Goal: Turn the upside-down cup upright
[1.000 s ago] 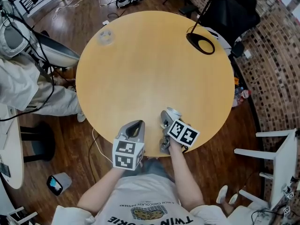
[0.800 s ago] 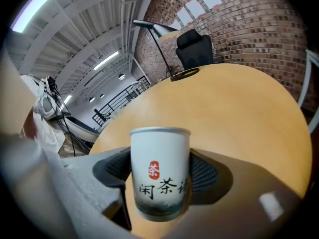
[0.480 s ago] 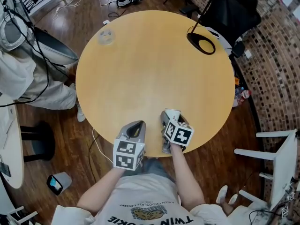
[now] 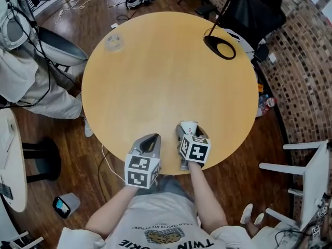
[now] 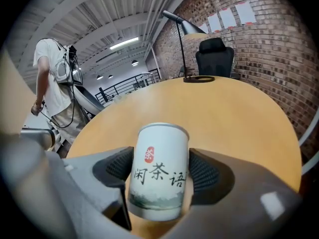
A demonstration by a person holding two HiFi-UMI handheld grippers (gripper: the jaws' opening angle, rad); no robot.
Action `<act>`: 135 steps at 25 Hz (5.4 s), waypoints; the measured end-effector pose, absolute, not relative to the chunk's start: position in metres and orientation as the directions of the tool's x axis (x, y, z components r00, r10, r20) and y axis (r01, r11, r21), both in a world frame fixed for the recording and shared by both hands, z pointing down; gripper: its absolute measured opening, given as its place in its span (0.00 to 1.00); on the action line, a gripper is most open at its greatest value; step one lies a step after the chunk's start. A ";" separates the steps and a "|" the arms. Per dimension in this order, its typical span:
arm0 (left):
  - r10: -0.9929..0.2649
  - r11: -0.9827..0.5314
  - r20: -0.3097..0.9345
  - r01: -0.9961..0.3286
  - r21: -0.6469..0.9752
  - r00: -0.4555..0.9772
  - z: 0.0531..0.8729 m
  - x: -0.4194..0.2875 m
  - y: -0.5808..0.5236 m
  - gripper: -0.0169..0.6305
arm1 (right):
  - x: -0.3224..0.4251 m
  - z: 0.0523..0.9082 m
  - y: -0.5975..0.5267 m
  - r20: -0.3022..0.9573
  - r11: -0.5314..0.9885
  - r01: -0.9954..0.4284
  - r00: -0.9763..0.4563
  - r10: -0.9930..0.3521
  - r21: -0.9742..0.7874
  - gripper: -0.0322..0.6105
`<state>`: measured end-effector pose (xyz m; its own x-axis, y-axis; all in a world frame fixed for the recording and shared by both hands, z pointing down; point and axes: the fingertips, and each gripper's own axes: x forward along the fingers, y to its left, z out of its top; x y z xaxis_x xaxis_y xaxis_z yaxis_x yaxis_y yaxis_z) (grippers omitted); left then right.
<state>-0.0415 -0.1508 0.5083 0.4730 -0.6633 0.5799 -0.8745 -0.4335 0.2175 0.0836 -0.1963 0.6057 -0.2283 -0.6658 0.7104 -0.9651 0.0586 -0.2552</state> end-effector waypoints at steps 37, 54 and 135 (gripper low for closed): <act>-0.675 -0.460 0.520 -0.850 0.257 0.523 0.496 -0.033 -0.157 0.03 | 0.110 0.590 -0.134 0.870 0.624 -0.725 -0.069 -0.488 0.291 0.49; -0.705 -0.412 0.486 -0.856 0.314 0.517 0.502 -0.063 -0.155 0.03 | 0.132 0.573 -0.188 0.708 0.756 0.510 0.345 -0.616 0.409 0.49; -0.782 -0.546 0.278 -0.828 0.129 0.558 0.428 -0.055 0.047 0.03 | 0.000 0.423 0.042 0.347 0.433 -0.883 -0.470 -0.812 -0.183 0.05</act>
<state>-0.0546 0.0467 0.4280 0.5584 -0.7817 0.2778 -0.8280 -0.5457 0.1288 0.0005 0.0424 0.4231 -0.4699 -0.8115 0.3473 -0.8827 0.4329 -0.1829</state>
